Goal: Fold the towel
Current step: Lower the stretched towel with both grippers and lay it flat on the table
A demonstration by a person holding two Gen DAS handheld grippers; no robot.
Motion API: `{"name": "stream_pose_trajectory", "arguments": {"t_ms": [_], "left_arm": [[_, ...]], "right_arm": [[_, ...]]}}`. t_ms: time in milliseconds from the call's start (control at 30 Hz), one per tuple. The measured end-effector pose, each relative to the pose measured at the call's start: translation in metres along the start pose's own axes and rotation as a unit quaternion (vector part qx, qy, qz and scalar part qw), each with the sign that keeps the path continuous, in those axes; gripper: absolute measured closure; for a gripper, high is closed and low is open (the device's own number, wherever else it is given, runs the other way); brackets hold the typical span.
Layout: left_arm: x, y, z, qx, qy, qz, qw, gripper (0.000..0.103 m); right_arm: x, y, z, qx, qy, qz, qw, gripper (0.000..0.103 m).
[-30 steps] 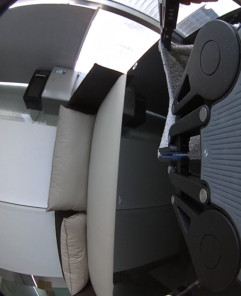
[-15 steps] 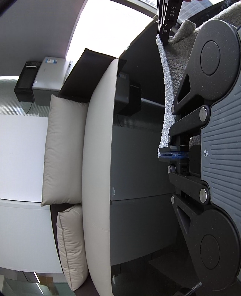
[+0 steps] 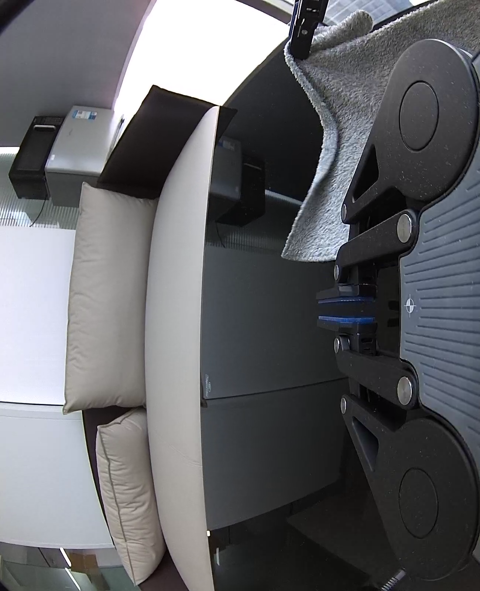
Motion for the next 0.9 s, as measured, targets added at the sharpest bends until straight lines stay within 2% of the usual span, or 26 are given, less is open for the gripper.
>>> {"name": "stream_pose_trajectory", "arguments": {"t_ms": [133, 233, 367, 500, 567, 767, 900], "left_arm": [[0.001, -0.011, 0.003, -0.012, 0.008, 0.020, 0.9997, 0.097], [-0.002, -0.019, 0.010, -0.013, 0.025, 0.044, 0.9986, 0.096], [-0.003, -0.036, 0.023, -0.048, 0.041, 0.060, 0.9962, 0.096], [-0.006, -0.043, 0.031, -0.062, 0.047, 0.058, 0.9953, 0.096], [-0.006, -0.043, 0.032, -0.063, 0.047, 0.056, 0.9953, 0.096], [-0.005, -0.044, 0.035, -0.074, 0.041, 0.042, 0.9955, 0.096], [-0.002, -0.038, 0.033, -0.063, 0.044, 0.028, 0.9966, 0.096]], "right_arm": [[-0.008, -0.001, -0.001, -0.009, 0.002, -0.020, 1.000, 0.046], [-0.013, 0.005, -0.004, 0.009, -0.002, -0.027, 1.000, 0.046], [-0.022, 0.008, -0.002, 0.042, 0.005, -0.015, 0.999, 0.046], [-0.025, 0.003, -0.002, 0.053, 0.012, 0.005, 0.998, 0.045], [-0.026, -0.007, -0.002, 0.037, 0.019, 0.016, 0.999, 0.040], [-0.016, -0.031, -0.002, -0.010, 0.020, 0.045, 0.999, 0.040], [-0.004, -0.037, -0.001, -0.013, 0.021, 0.054, 0.998, 0.037]]}}
Point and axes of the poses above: each gripper's, at about its wrist camera, not at the fingertips, and x roughly against the way its jaws point, y to its left, z to its underside, the point moved 1 cm from there along -x, roughly the way its jaws point, and after that the axes turned 12 degrees about -y, right-handed, at the moved point
